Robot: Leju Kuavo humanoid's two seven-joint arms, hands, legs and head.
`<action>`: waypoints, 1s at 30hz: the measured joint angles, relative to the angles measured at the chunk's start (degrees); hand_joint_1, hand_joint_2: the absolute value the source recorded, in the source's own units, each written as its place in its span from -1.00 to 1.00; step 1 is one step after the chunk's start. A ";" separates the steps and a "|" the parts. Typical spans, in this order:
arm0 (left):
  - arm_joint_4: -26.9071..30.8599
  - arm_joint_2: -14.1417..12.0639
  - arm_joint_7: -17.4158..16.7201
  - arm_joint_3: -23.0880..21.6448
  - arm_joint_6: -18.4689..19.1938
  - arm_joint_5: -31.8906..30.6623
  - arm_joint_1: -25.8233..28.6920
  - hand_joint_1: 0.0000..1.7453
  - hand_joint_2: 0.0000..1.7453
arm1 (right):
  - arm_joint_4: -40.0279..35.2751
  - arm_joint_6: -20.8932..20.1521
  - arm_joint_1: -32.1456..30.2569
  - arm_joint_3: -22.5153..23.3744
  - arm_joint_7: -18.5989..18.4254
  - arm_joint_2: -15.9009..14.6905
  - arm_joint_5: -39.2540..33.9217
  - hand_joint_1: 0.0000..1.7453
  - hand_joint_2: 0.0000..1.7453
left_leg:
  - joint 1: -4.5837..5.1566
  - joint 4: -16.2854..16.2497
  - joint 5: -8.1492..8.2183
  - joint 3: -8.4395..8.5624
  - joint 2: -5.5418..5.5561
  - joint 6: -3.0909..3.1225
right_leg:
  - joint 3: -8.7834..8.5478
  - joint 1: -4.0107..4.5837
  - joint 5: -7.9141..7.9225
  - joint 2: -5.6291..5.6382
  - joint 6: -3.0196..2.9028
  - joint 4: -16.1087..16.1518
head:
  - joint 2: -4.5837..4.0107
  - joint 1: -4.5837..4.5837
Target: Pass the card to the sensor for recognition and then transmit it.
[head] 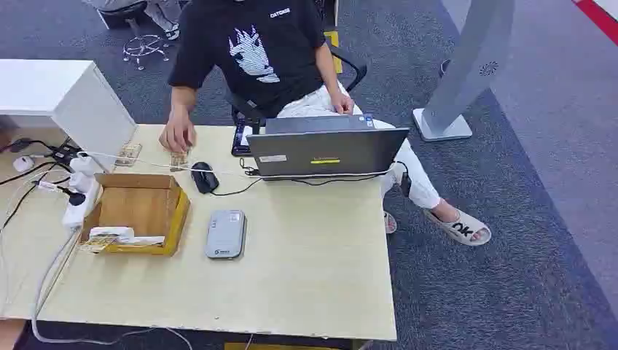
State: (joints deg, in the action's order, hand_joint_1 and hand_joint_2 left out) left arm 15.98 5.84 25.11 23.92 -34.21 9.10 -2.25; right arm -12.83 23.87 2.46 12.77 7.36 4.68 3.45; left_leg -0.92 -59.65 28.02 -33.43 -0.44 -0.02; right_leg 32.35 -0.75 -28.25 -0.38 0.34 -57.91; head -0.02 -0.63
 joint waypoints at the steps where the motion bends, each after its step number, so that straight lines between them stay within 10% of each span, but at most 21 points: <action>1: -0.07 -0.09 -0.11 1.90 -2.32 -1.96 0.30 -1.00 -1.00 | 0.24 0.50 -0.13 0.50 -1.90 0.00 -0.44 -1.00 1.00 | 0.00 0.00 0.00 -0.02 0.00 0.00 | 0.02 0.00 -0.01 0.00 0.00 0.00 | 0.00 0.00; 2: -0.09 -0.18 -0.11 5.42 -3.91 -6.32 0.52 -1.00 1.00 | 0.41 1.04 -0.25 1.03 -3.72 0.00 -0.46 -1.00 1.00 | -0.01 0.00 0.00 -0.02 0.00 0.00 | 0.05 0.00 -0.02 -0.01 0.00 0.00 | 0.00 0.02; 7: 4.24 2.03 -1.55 35.71 -5.59 -42.47 -0.81 -1.00 1.00 | 1.29 4.22 -0.99 1.81 -12.86 0.02 2.23 -1.00 1.00 | -0.01 0.01 0.00 -0.03 -0.06 -0.01 | 0.07 0.00 -0.02 0.05 0.00 0.00 | 0.00 0.02; 15: 9.68 4.09 4.51 57.81 -5.79 -28.07 -2.11 -1.00 1.00 | 1.59 3.48 -1.12 1.77 -13.44 0.61 4.77 -1.00 1.00 | 0.00 0.00 0.02 0.03 -0.07 -0.04 | 0.02 -0.01 -0.01 0.05 0.00 0.00 | 0.00 0.02; 21: 14.42 4.66 14.07 61.43 -5.79 -25.01 -2.91 -1.00 1.00 | 1.59 2.49 -0.90 1.70 -11.93 1.01 5.51 -1.00 1.00 | -0.03 0.01 0.02 0.05 -0.05 -0.04 | 0.00 0.01 -0.01 0.04 -0.01 -0.01 | 0.00 0.00; 30: 42.00 10.78 15.17 55.04 0.14 -13.90 -0.06 -1.00 1.00 | 1.64 1.40 -0.85 1.59 -12.17 1.64 6.12 -1.00 1.00 | -0.07 0.01 0.02 0.06 -0.06 -0.05 | -0.03 0.05 -0.02 0.06 -0.01 -0.03 | 0.00 -0.02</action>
State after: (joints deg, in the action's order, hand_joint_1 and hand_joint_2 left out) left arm 57.98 16.61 40.28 78.96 -34.07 -4.80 -2.30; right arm -11.19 25.27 1.61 14.36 -4.81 6.32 9.57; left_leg -0.99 -59.65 28.04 -33.37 -0.49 -0.07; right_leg 32.32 -0.70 -28.27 -0.32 0.33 -57.94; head -0.02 -0.66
